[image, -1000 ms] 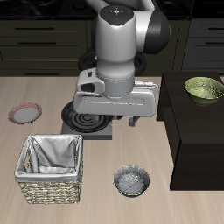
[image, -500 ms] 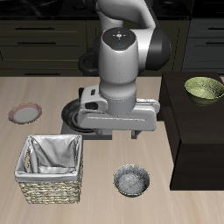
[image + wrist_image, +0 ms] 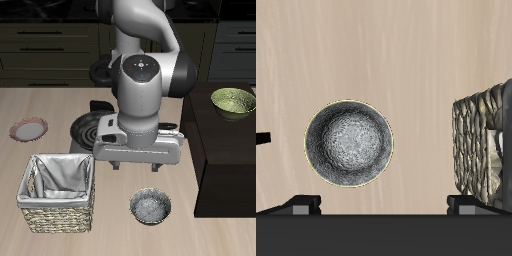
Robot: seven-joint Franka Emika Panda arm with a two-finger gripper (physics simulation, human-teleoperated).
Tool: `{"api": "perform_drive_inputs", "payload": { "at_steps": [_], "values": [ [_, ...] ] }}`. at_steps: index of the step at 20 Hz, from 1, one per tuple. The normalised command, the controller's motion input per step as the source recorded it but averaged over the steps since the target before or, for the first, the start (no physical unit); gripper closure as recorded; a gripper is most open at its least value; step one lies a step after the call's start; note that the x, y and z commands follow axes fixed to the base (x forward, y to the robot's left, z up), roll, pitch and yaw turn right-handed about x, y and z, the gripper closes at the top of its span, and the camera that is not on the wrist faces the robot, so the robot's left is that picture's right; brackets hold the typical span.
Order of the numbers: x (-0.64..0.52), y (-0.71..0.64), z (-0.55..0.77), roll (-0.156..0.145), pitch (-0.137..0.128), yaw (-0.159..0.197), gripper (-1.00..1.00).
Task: Place the black bowl in the basket
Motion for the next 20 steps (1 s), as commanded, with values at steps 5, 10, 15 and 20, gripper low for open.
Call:
{"api": "perform_drive_inputs", "payload": {
  "at_steps": [5,10,15,20],
  "values": [
    [0.01,-0.02,-0.24,-0.004,0.03,0.008,-1.0],
    [-0.01,-0.01,-0.26,-0.009,0.029,0.0,-1.0],
    [-0.02,0.06,-0.26,0.016,0.032,-0.004,-1.0],
    [0.02,0.01,-0.31,-0.009,0.039,0.032,-1.0]
  ]
}}
